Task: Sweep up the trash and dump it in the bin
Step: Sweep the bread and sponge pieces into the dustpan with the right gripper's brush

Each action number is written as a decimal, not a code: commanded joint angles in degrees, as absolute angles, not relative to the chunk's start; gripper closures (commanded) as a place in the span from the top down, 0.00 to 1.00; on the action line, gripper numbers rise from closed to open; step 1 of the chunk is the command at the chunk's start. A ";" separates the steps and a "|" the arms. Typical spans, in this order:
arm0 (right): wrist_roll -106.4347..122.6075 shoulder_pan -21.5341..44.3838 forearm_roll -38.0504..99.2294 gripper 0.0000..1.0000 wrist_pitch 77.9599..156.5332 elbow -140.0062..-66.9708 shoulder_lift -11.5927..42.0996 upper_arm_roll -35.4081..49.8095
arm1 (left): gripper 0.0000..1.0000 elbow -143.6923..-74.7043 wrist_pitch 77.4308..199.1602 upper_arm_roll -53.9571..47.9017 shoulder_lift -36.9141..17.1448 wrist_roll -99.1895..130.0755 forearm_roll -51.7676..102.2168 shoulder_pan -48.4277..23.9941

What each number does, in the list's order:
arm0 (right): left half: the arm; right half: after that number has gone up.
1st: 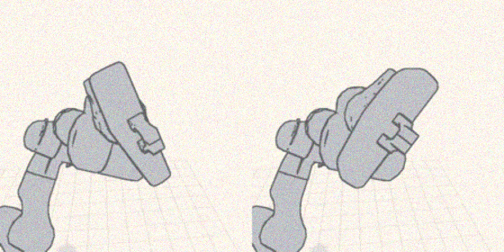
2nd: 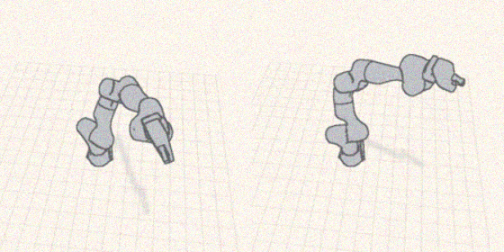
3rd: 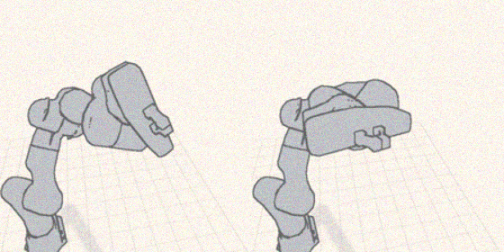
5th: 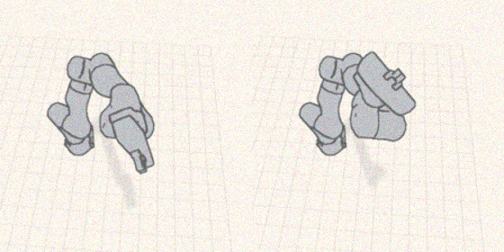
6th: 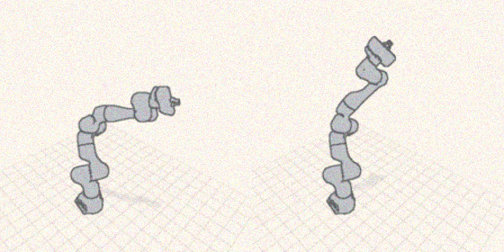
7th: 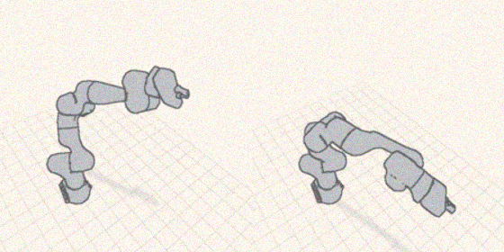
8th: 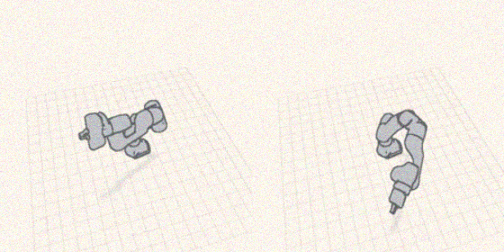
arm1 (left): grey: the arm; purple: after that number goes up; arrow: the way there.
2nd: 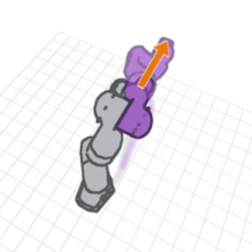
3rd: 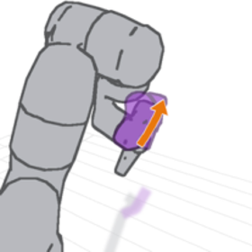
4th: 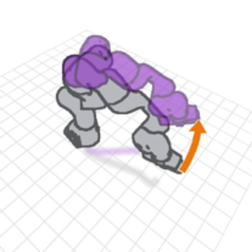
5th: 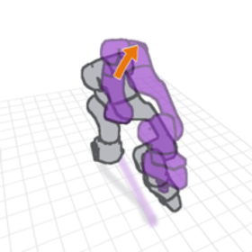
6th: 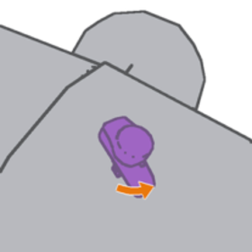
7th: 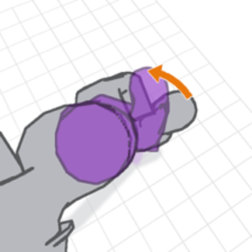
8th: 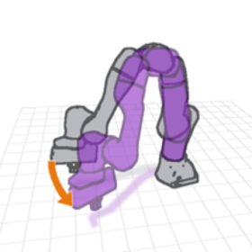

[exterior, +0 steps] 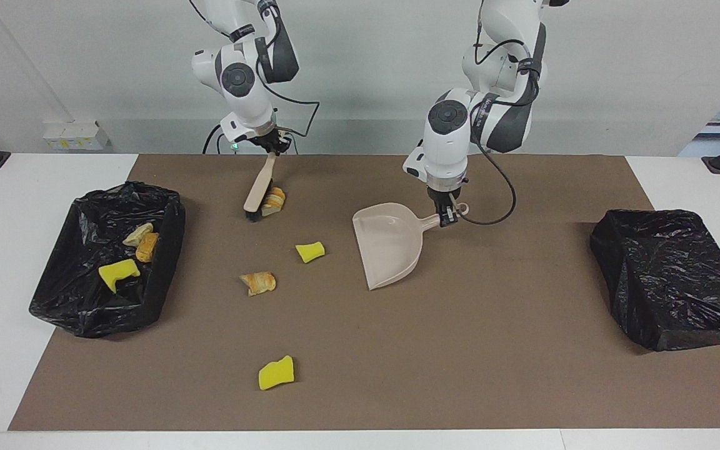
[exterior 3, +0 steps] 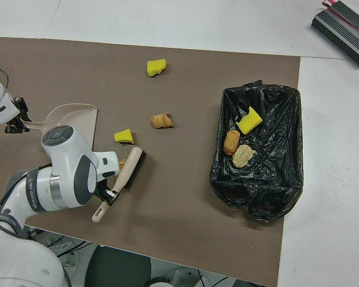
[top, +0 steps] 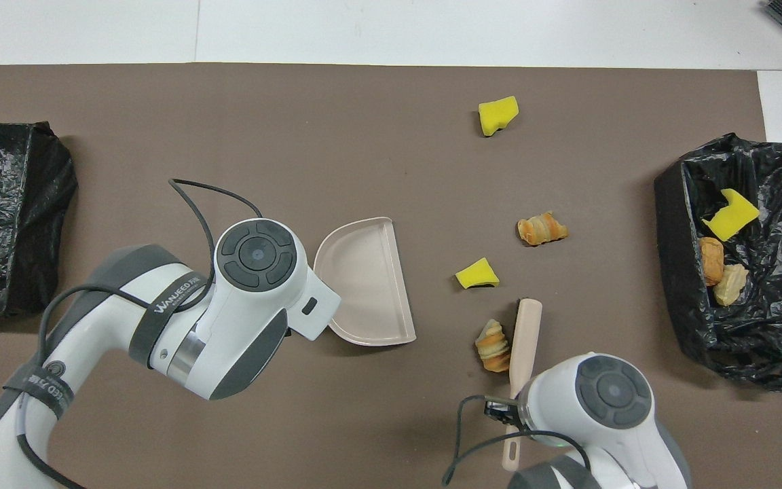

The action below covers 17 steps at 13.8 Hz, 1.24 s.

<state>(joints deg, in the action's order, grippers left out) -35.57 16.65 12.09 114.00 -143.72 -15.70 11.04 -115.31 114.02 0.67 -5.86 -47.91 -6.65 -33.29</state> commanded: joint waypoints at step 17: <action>-21.81 14.58 0.89 0.00 111.17 -128.23 -1.15 11.16 | 0.00 -116.98 114.08 1.05 -4.31 -45.97 -7.73 -33.84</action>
